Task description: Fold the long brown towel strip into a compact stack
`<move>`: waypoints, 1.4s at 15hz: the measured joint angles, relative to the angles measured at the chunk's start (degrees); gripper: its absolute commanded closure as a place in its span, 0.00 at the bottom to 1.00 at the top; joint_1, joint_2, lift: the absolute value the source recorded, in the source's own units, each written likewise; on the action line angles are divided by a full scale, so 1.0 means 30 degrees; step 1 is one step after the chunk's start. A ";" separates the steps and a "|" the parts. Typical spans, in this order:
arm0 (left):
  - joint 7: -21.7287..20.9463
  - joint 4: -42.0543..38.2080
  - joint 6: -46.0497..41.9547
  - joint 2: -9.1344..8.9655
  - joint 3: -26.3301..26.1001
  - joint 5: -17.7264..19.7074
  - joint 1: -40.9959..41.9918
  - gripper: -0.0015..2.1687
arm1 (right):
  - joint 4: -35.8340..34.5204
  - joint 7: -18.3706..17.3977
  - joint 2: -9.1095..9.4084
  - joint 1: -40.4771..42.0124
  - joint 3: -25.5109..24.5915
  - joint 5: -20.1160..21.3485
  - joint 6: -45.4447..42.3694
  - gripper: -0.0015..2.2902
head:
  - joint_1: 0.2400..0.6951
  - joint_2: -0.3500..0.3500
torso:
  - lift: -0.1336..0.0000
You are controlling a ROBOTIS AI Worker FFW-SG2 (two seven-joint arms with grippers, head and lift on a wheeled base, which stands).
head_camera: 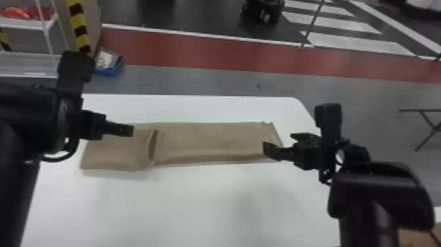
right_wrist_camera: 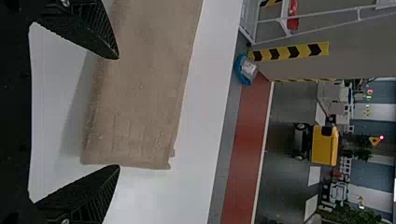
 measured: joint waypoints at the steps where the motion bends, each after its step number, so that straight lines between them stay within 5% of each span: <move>1: 0.0125 -0.0184 0.0004 0.0000 0.0606 0.0308 0.0074 0.04 | -0.0006 -0.0054 0.0024 -0.0372 0.0651 0.0065 0.0139 0.01 | 1.00 0.31 | 0.08; 6: 0.0414 -0.0494 -0.0461 0.0070 0.3651 0.1992 0.0959 0.04 | 0.0895 -0.0247 0.0043 -0.1986 0.3799 0.0446 0.0229 0.02 | 1.00 0.48 | 0.08; 8: 0.0411 -0.0632 -0.0600 0.0561 0.4437 0.2494 0.1481 0.04 | 0.1480 -0.0035 0.0043 -0.2211 0.5092 0.1138 -0.0205 0.03 | 1.00 0.54 | 0.08; 12: 0.0411 -0.0949 -0.1268 0.1314 0.5626 0.3339 0.2612 0.04 | 0.2742 0.1478 0.0042 -0.2994 0.7999 0.4243 -0.2024 0.03 | 1.00 0.69 | 0.08; 21: 0.0534 -0.1945 -0.1543 0.1599 0.7169 0.3680 0.3947 0.04 | 0.9390 0.3889 0.0042 -0.6997 1.2270 1.0923 -0.8160 0.03 | 1.00 0.84 | 0.08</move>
